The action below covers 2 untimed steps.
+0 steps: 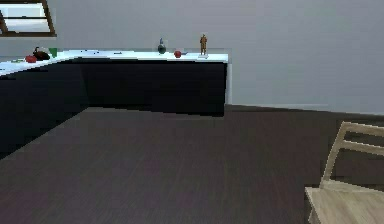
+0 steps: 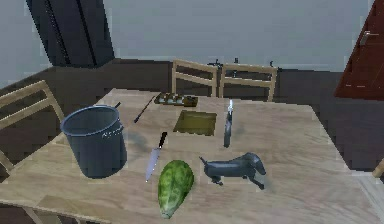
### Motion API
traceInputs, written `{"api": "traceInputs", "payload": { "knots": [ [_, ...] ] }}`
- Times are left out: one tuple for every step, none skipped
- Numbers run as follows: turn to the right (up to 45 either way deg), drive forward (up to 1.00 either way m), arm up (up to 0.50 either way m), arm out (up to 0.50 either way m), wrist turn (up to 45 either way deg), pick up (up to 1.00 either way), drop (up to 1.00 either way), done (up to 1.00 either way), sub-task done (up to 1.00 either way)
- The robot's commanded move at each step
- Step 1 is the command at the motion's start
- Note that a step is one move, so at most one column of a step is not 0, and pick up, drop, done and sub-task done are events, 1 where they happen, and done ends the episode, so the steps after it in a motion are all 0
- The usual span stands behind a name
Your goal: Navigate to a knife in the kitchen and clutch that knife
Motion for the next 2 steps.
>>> {"api": "traceInputs", "payload": {
  "knots": [
    [0.0, 0.0, 0.5, 0.0, 0.0, 0.0, 0.0, 0.0, 0.0],
    [0.0, 0.0, 0.34, 0.0, 0.0, 0.0, 0.0, 0.0, 0.0]
  ]
}}
